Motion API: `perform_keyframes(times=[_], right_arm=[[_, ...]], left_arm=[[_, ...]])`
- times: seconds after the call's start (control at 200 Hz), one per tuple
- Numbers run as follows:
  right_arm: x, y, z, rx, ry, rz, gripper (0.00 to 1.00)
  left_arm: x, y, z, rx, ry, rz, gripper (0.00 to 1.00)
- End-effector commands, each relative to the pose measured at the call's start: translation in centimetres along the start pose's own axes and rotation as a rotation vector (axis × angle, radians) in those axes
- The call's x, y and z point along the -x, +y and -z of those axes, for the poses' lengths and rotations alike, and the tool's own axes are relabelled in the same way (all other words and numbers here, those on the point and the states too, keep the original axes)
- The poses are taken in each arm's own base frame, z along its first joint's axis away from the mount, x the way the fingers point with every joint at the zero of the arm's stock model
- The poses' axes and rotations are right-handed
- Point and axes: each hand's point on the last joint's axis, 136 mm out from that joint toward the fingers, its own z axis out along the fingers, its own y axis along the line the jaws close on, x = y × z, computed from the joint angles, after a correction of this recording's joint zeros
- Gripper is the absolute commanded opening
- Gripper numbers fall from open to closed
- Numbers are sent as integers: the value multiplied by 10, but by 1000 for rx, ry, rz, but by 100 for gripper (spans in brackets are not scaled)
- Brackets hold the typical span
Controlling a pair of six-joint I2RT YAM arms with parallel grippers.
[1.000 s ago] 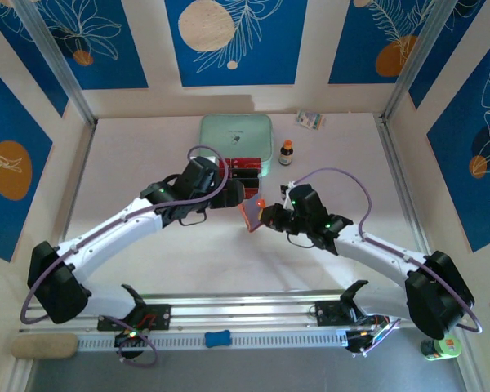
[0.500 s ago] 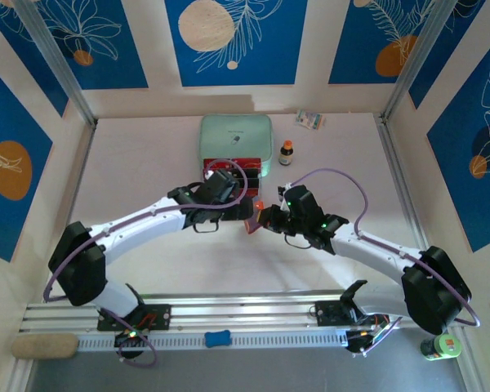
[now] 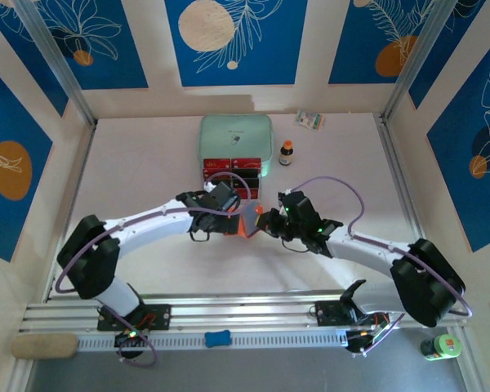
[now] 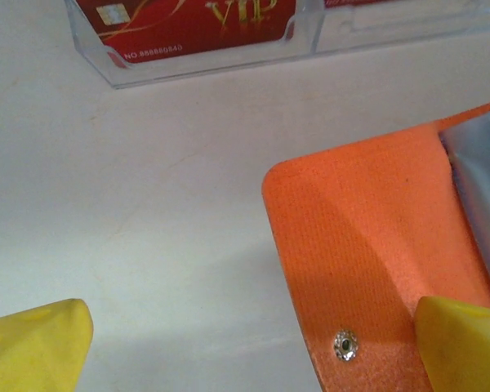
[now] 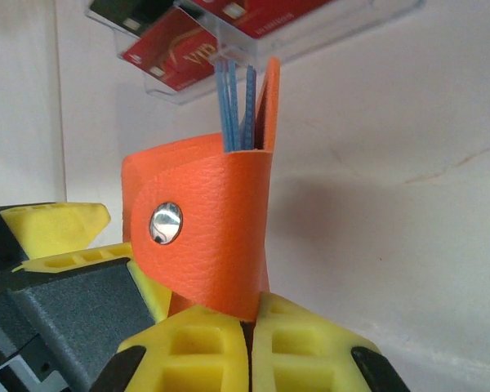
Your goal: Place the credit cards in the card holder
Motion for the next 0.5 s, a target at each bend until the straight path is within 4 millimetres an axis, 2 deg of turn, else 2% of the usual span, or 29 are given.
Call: perform_keyframes(times=[0.0, 0.29, 0.495], right_arm=[[1, 11, -7, 59, -28, -31, 0], [-17, 4, -29, 47, -84, -68, 0], [-32, -5, -42, 28, -94, -92, 0]], left_arm=[[-5, 13, -2, 93, 28, -87, 100], [-8, 20, -9, 181, 36, -157, 100], [-17, 28, -16, 255, 55, -207, 100]])
